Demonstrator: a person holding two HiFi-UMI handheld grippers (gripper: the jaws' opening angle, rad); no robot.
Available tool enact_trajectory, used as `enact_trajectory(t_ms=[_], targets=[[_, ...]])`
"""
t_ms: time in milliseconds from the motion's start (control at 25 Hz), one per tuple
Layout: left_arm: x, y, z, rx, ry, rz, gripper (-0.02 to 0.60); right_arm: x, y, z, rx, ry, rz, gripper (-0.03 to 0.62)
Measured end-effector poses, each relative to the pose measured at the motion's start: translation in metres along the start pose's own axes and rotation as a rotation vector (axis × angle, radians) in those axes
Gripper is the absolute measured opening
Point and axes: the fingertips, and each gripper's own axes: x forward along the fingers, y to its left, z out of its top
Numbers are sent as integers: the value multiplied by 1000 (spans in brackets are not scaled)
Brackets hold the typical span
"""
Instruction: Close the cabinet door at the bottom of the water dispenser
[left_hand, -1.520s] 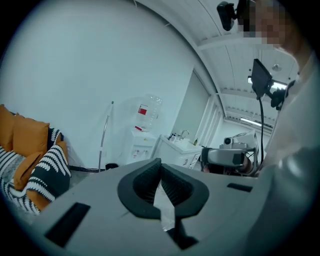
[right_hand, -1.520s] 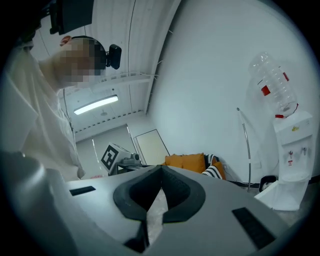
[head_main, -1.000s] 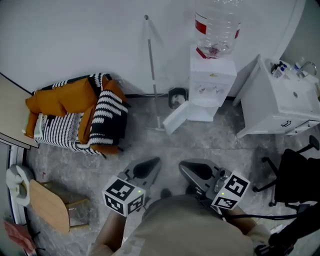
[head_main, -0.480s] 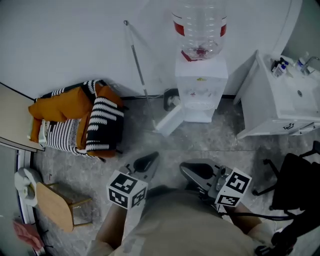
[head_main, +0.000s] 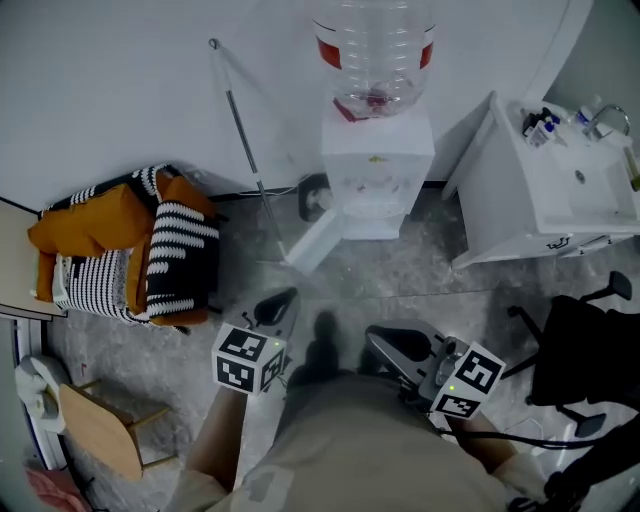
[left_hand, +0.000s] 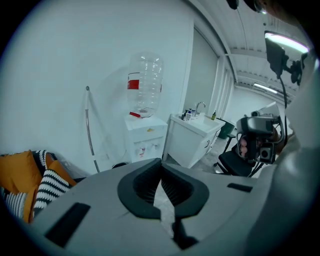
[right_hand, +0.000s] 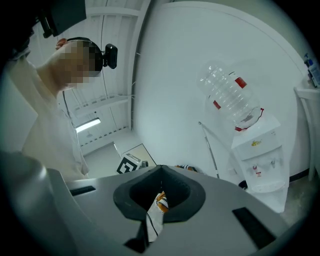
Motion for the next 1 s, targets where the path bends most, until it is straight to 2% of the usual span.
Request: enact_trajectory(t_ms=[200,320,480,680,840,1000], targets=[[20,38,-5,-24,-4,-33,-6,36,-14,2,-16,27,-63,8],[30,73,-11,-15,2,-38,-6,77,-18,0,-6,56,-59,8],[45,129,-29,-43,13,-33,-6,132,-24,-10,8,106,-44,8],[65,190,-46,-74,33,-37,-6,178,-45,-17,11,119,-75,8],[87,205,-50,-22,86,-68,-6,195,-80,-27,13,110,-123,8],[116,207,-66,-6,133,-72,-6,197,-113,-49,79,105,-135,8]])
